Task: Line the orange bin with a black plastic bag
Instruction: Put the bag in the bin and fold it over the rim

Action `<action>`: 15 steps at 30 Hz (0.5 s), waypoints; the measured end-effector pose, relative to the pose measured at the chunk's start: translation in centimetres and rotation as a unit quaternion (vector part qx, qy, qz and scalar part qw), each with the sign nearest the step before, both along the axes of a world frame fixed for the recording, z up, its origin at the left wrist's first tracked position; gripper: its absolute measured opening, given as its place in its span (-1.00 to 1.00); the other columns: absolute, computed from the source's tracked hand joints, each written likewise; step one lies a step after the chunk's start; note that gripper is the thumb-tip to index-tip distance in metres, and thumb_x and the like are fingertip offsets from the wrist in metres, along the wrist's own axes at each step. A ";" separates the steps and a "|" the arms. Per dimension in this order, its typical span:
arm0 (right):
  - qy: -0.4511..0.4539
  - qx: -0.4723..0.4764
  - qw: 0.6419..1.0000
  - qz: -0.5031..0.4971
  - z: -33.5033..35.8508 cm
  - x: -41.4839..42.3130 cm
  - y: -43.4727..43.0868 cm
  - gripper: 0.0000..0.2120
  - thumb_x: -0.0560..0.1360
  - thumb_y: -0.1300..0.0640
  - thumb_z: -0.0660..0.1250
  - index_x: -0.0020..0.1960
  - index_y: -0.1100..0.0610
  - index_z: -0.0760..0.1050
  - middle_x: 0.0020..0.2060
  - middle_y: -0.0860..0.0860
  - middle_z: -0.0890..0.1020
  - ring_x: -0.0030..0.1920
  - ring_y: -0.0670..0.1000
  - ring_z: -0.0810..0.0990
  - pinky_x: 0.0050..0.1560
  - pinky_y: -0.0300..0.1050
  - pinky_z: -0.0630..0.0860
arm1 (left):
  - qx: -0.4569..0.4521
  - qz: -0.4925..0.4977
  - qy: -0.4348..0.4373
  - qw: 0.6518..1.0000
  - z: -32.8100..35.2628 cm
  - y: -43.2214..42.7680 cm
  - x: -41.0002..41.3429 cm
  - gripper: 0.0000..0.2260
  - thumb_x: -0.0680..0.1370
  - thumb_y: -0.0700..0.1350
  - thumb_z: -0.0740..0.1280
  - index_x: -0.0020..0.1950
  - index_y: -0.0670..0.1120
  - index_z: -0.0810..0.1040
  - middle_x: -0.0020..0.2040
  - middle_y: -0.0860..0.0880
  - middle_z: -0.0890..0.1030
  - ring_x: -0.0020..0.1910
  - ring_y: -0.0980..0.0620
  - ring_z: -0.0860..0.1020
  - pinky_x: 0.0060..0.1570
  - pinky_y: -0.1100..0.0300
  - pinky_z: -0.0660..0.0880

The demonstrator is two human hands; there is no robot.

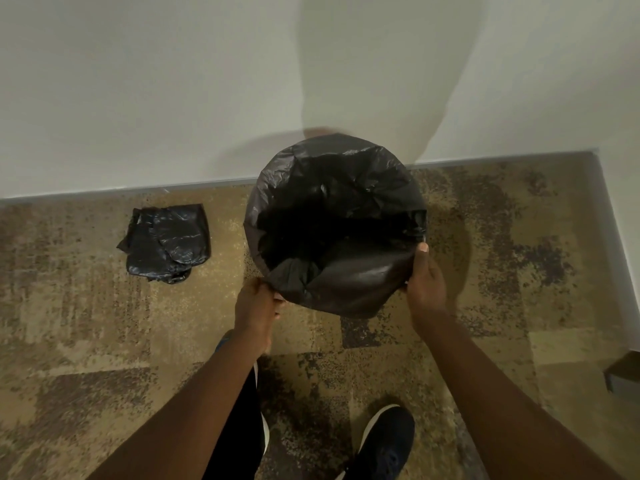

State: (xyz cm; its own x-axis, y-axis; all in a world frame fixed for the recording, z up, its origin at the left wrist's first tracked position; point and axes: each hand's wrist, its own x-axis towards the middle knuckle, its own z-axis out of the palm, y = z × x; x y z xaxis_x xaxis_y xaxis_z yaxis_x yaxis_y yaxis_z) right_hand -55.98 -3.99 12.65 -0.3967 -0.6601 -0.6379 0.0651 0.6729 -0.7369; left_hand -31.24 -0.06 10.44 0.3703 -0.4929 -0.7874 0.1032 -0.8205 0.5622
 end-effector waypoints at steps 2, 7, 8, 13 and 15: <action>-0.007 -0.001 1.000 -0.006 0.2 0.1 0.0 -0.71 0.67 -0.29 0.07 0.14 -0.23 0.51 0.03 -0.26 0.58 0.07 -0.14 0.57 0.06 -0.16 0.53 | -0.004 0.017 -0.054 0.998 0.3 -0.8 0.6 -0.81 0.68 -0.16 0.13 0.14 -0.06 0.53 0.02 -0.15 0.66 -0.07 -0.10 0.62 -0.09 0.01 0.56; 0.047 -0.043 0.998 -0.029 0.0 1.2 0.2 -0.57 0.60 -0.38 0.14 0.27 -0.17 0.54 0.09 -0.28 0.59 0.14 -0.24 0.54 0.02 -0.21 0.49 | -0.087 0.103 -0.109 0.985 2.3 -3.3 1.5 -0.80 0.63 0.10 0.20 0.17 0.03 0.46 0.12 -0.09 0.60 0.09 -0.13 0.60 0.06 -0.13 0.58; 0.058 -0.040 0.997 -0.027 -0.2 1.6 0.1 -0.68 0.61 -0.36 0.16 0.17 -0.22 0.53 0.05 -0.29 0.59 0.10 -0.26 0.54 -0.02 -0.22 0.47 | -0.107 0.068 -0.081 0.989 2.6 -3.7 1.1 -0.76 0.62 0.16 0.23 0.18 0.06 0.45 0.10 -0.02 0.60 0.08 -0.04 0.60 0.01 -0.05 0.59; 0.036 -0.001 0.999 -0.038 -1.4 2.1 -0.5 -0.70 0.63 -0.27 0.23 0.26 -0.16 0.51 0.09 -0.18 0.60 0.10 -0.12 0.57 0.18 -0.05 0.50 | -0.075 -0.005 -0.030 0.997 2.5 -4.5 0.1 -0.57 0.60 0.10 0.38 0.40 -0.05 0.48 0.17 0.02 0.61 0.14 0.00 0.60 0.06 0.11 0.56; 0.042 -0.001 0.998 -0.040 -1.4 1.8 -0.5 -0.75 0.63 -0.26 0.24 0.18 -0.18 0.54 0.06 -0.17 0.61 0.08 -0.11 0.57 0.22 0.01 0.52 | -0.076 0.008 -0.033 0.997 2.2 -4.4 0.3 -0.64 0.60 0.08 0.39 0.33 -0.03 0.49 0.12 0.05 0.61 0.11 0.03 0.60 0.06 0.10 0.55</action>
